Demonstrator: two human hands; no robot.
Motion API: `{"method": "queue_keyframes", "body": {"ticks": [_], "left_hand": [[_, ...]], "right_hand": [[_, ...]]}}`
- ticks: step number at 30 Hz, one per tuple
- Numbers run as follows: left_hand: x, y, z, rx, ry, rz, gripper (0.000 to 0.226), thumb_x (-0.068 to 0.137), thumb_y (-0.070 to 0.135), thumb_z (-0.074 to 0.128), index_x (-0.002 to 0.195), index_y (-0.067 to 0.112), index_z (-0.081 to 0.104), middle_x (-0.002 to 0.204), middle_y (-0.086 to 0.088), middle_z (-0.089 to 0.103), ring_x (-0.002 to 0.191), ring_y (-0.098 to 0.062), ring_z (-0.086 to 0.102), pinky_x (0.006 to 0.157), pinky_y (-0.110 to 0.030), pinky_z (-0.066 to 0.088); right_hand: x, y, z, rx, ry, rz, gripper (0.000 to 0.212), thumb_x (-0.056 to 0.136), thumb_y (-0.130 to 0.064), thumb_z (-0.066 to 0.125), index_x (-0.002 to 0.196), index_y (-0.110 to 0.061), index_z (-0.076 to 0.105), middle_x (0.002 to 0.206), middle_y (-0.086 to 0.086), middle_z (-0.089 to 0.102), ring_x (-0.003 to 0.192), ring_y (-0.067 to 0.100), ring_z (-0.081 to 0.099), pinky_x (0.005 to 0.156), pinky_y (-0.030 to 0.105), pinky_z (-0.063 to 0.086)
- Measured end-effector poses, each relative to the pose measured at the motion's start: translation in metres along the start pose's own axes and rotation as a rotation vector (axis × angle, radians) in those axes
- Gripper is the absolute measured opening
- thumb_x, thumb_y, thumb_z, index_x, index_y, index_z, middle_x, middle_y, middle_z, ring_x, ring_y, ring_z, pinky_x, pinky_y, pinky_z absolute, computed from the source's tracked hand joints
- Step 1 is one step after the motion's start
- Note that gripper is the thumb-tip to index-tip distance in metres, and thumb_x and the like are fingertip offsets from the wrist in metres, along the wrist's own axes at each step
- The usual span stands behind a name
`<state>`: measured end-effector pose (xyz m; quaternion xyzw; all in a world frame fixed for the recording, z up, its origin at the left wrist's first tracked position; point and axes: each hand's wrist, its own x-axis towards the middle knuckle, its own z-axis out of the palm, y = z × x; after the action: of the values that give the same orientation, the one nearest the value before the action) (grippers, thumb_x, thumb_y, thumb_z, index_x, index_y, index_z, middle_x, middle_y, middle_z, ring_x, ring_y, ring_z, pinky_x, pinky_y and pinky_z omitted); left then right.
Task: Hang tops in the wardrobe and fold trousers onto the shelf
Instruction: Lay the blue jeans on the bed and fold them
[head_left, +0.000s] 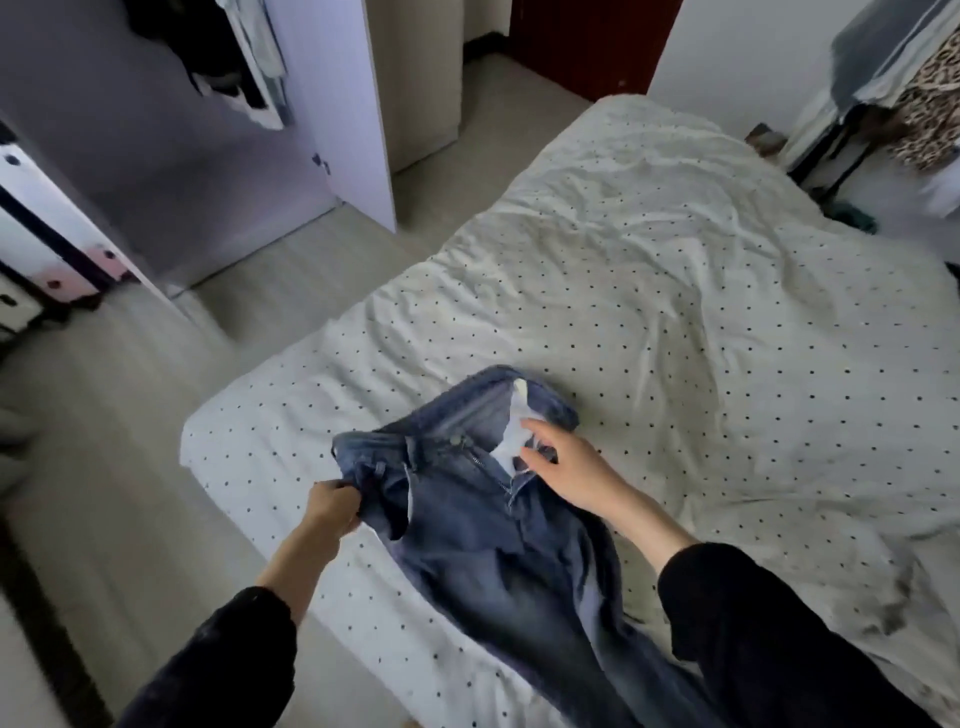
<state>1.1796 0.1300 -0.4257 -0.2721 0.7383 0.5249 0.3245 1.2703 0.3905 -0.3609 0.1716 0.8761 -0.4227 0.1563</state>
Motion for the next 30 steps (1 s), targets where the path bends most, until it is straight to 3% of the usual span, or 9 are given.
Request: {"method": "queue_keyframes", "body": {"ticks": [3,7,10,13,16,19,22,26,30], "left_hand": [[0.029,-0.009,-0.012,0.046,-0.029,-0.12,0.013,0.081,-0.001,0.047,0.093,0.002,0.052,0.088,-0.011,0.053,0.082,-0.026,0.048,0.072,-0.031,0.038],[0.055,0.002,-0.015,0.094,-0.062,-0.008,0.051,0.086,-0.007,0.043,0.134,0.007,0.038,0.113,-0.017,0.054,0.079,-0.018,0.049,0.062,-0.027,0.039],[0.071,0.002,-0.02,0.122,-0.174,0.018,0.072,0.087,-0.006,0.047,0.149,0.013,0.017,0.129,-0.011,0.042,0.1,-0.021,0.046,0.079,-0.029,0.039],[0.082,-0.001,-0.023,0.231,-0.233,0.121,0.067,0.072,0.019,0.065,0.134,0.021,0.041,0.125,-0.005,0.047,0.106,-0.022,0.051,0.081,-0.026,0.041],[0.091,-0.005,-0.024,0.435,-0.192,0.284,0.034,0.072,0.025,0.077,0.098,0.015,0.058,0.096,-0.008,0.06,0.082,-0.019,0.057,0.062,-0.014,0.04],[0.093,-0.004,-0.031,0.516,-0.077,0.41,0.013,0.082,0.017,0.07,0.078,0.013,0.059,0.08,-0.004,0.059,0.072,-0.019,0.053,0.056,-0.016,0.035],[0.093,0.003,-0.043,0.431,-0.046,0.453,0.019,0.084,0.012,0.067,0.073,0.016,0.053,0.073,0.0,0.056,0.068,-0.016,0.05,0.056,-0.015,0.035],[0.093,0.034,-0.046,0.202,0.036,0.502,0.019,0.088,0.006,0.061,0.075,0.011,0.048,0.072,0.004,0.056,0.067,-0.013,0.05,0.058,-0.017,0.039],[0.108,0.083,-0.029,0.134,0.144,0.611,0.015,0.088,0.007,0.061,0.08,0.009,0.048,0.077,0.003,0.059,0.071,-0.007,0.053,0.058,-0.011,0.04]], "right_hand": [[0.045,0.008,0.012,-0.1,0.036,0.073,0.043,0.099,-0.025,0.046,0.14,-0.014,0.042,0.141,0.004,0.047,0.127,0.018,0.047,0.097,0.02,0.033],[0.091,0.028,0.019,-0.182,0.025,0.18,0.042,0.1,-0.017,0.042,0.141,-0.009,0.039,0.146,0.008,0.041,0.132,0.023,0.041,0.108,0.03,0.031],[0.12,0.03,0.03,-0.144,-0.015,0.267,0.051,0.097,-0.022,0.051,0.143,-0.01,0.036,0.146,0.008,0.041,0.132,0.024,0.042,0.107,0.034,0.034],[0.144,0.019,0.043,-0.076,-0.062,0.235,0.055,0.088,-0.023,0.065,0.136,-0.009,0.042,0.135,0.007,0.052,0.121,0.022,0.051,0.097,0.028,0.04],[0.169,0.015,0.057,-0.057,-0.047,0.254,0.076,0.076,-0.035,0.076,0.139,-0.015,0.039,0.13,0.001,0.052,0.117,0.019,0.051,0.098,0.034,0.042],[0.181,0.01,0.056,0.01,0.053,0.312,0.039,0.077,-0.023,0.076,0.108,-0.004,0.06,0.103,0.01,0.067,0.093,0.026,0.062,0.077,0.031,0.046],[0.177,0.0,0.036,0.134,0.098,0.281,0.019,0.079,-0.012,0.074,0.091,-0.002,0.063,0.084,0.007,0.067,0.079,0.022,0.063,0.068,0.027,0.048],[0.187,-0.029,-0.009,0.118,0.306,0.101,0.034,0.081,-0.023,0.073,0.095,0.006,0.06,0.089,0.01,0.065,0.081,0.02,0.058,0.076,0.033,0.047],[0.226,-0.063,-0.039,-0.075,0.432,-0.023,0.023,0.088,-0.036,0.063,0.093,-0.017,0.052,0.082,-0.001,0.055,0.075,0.017,0.05,0.073,0.03,0.037]]}}
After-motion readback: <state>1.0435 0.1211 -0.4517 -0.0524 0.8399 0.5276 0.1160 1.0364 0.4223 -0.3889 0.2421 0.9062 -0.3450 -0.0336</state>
